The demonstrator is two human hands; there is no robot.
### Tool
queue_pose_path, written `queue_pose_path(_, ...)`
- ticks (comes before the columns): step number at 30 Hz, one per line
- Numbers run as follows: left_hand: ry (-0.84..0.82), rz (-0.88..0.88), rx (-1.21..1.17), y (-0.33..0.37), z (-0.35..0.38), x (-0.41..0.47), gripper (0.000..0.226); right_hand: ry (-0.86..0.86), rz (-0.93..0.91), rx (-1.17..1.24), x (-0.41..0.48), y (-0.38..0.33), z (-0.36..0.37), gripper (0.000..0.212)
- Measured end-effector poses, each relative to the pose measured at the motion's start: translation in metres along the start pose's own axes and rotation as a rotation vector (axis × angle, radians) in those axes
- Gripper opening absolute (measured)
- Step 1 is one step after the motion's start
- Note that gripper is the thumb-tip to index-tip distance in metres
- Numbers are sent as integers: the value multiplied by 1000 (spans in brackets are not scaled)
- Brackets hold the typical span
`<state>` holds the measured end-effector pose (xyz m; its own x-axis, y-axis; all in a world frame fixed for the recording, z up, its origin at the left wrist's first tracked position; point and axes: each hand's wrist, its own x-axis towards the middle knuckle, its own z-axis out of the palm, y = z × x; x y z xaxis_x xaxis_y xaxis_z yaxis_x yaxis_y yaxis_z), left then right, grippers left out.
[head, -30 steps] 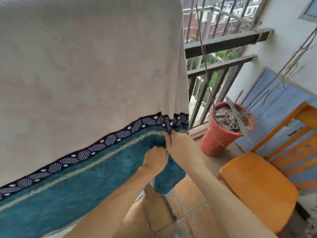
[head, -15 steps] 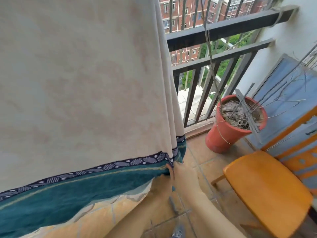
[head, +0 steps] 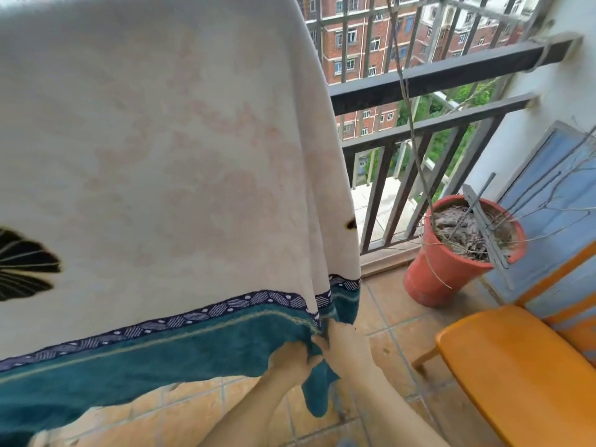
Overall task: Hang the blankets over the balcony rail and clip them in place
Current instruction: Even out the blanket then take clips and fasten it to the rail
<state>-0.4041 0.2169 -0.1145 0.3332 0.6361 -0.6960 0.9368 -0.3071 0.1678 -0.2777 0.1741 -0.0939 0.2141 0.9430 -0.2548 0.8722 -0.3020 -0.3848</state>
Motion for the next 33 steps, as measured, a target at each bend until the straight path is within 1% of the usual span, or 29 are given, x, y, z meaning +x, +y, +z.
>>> queue_pose_path(1,-6,11,30,-3,-1,-4,29,-36,10,-35,-5,3,1,30)
queue_pose_path(3,16,21,25,-8,0,-14,36,-128,36,-68,-14,8,2,29)
queue_pose_path(4,30,34,18,-9,1,-18,39,-136,55,-75,-21,9,1,27)
queue_pose_path(5,38,53,12,-10,1,-21,40,-158,90,-53,-26,13,2,27)
queue_pose_path(6,51,82,8,-8,-1,-27,40,-157,116,26,-31,18,3,32)
queue_pose_path(7,63,114,8,-7,-3,-31,40,-131,141,69,-36,24,5,42)
queue_pose_path(8,79,144,6,-4,-5,-36,39,-123,186,90,-41,30,6,44)
queue_pose_path(9,93,169,-4,-2,-8,-41,38,-142,253,148,-54,24,-7,38)
queue_pose_path(10,98,192,-8,1,-12,-44,37,-105,299,216,-63,24,-16,31)
queue_pose_path(12,106,260,4,8,-16,-49,38,-46,328,254,-84,27,-34,30)
queue_pose_path(13,111,299,18,11,-15,-49,38,-39,336,247,-93,32,-35,31)
queue_pose_path(15,121,353,28,19,-13,-52,38,29,351,181,-106,45,-39,30)
queue_pose_path(17,130,370,31,26,-11,-54,36,27,378,154,-117,59,-42,31)
queue_pose_path(21,172,401,15,46,-23,-47,35,75,403,146,-118,78,-58,43)
queue_pose_path(23,213,426,-8,60,-30,-37,40,109,406,183,-110,91,-68,50)
queue_pose_path(26,240,442,-71,92,-38,-18,52,161,416,251,-96,118,-81,54)
queue_pose_path(28,243,458,-52,122,-44,0,58,185,421,284,-85,145,-93,56)
queue_pose_path(30,250,476,-17,157,-54,20,59,199,432,332,-73,176,-109,56)
queue_pose_path(33,209,466,1,211,-68,44,57,227,451,387,-56,226,-139,53)
